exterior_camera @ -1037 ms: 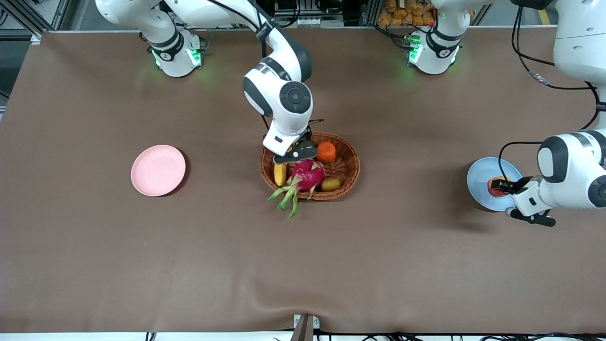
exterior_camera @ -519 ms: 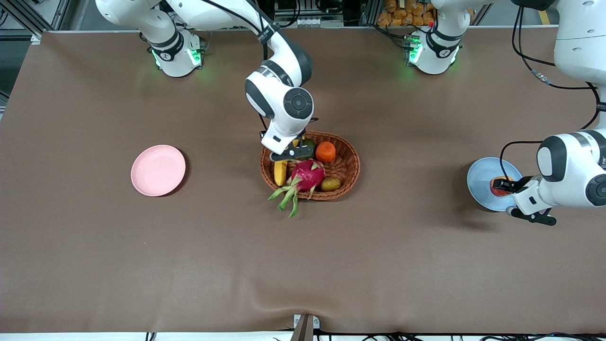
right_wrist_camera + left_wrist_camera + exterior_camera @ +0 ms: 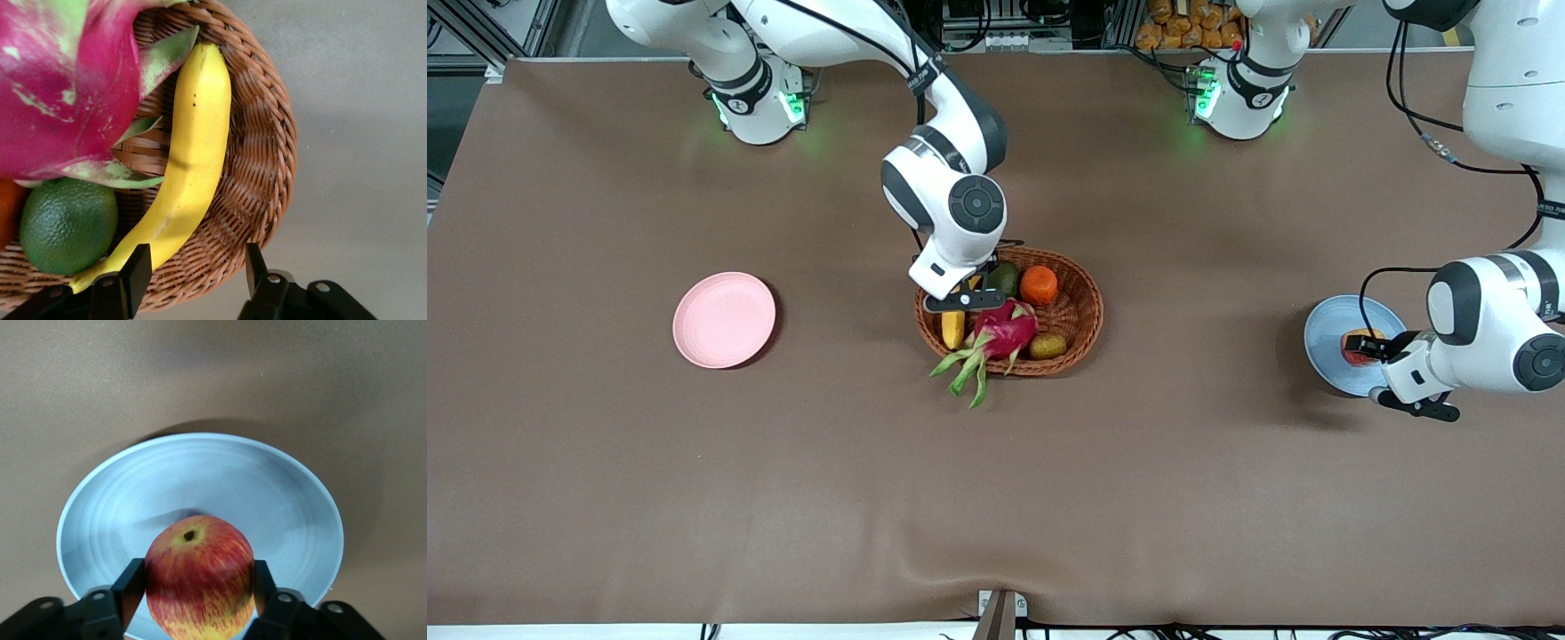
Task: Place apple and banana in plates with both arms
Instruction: 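Release the apple onto the blue plate while the right gripper nears the banana, then raise the left gripper away from the plate while the right gripper descends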
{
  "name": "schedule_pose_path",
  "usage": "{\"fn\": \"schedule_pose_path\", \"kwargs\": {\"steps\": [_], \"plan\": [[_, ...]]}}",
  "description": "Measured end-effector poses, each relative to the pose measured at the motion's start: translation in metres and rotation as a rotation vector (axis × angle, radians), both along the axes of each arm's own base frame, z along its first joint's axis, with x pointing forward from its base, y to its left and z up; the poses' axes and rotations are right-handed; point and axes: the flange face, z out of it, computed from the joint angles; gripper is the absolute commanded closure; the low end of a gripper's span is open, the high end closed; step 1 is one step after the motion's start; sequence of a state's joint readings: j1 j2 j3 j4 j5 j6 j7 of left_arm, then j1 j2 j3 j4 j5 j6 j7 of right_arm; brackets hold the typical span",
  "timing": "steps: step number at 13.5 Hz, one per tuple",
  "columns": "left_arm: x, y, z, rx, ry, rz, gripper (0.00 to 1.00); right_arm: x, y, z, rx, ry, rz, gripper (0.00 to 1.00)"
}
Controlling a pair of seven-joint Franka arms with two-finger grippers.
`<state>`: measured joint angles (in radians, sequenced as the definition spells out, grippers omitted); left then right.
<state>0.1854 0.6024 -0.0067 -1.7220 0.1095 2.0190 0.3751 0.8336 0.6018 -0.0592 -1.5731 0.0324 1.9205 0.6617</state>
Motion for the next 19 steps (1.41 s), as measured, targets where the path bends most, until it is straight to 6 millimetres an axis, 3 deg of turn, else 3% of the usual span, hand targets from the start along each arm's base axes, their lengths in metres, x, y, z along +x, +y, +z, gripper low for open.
{"fn": "schedule_pose_path", "kwargs": {"steps": [2, 4, 9, 14, 17, 19], "plan": [[0.004, -0.002, 0.005, 0.0, -0.011, -0.004, 0.0, -0.001, 0.003, -0.011, 0.003, -0.008, -0.039, 0.34], [0.01, -0.01, 0.022, -0.003, -0.014, -0.014, 0.0, -0.007, 0.01, -0.017, 0.008, -0.013, -0.052, 0.34], [0.035, -0.041, 0.105, -0.003, -0.056, -0.054, 0.0, -0.03, 0.04, -0.008, 0.03, -0.02, -0.01, 0.33], [0.043, -0.065, 0.166, -0.007, -0.155, -0.083, 0.0, -0.076, 0.078, -0.002, 0.01, -0.039, 0.105, 0.35], [0.041, -0.09, 0.209, -0.012, -0.212, -0.102, 0.0, -0.088, 0.087, -0.004, -0.015, -0.061, 0.16, 0.38], [0.038, -0.104, 0.222, -0.013, -0.225, -0.092, 0.0, -0.09, 0.087, -0.009, -0.023, -0.057, 0.178, 0.38]]}}
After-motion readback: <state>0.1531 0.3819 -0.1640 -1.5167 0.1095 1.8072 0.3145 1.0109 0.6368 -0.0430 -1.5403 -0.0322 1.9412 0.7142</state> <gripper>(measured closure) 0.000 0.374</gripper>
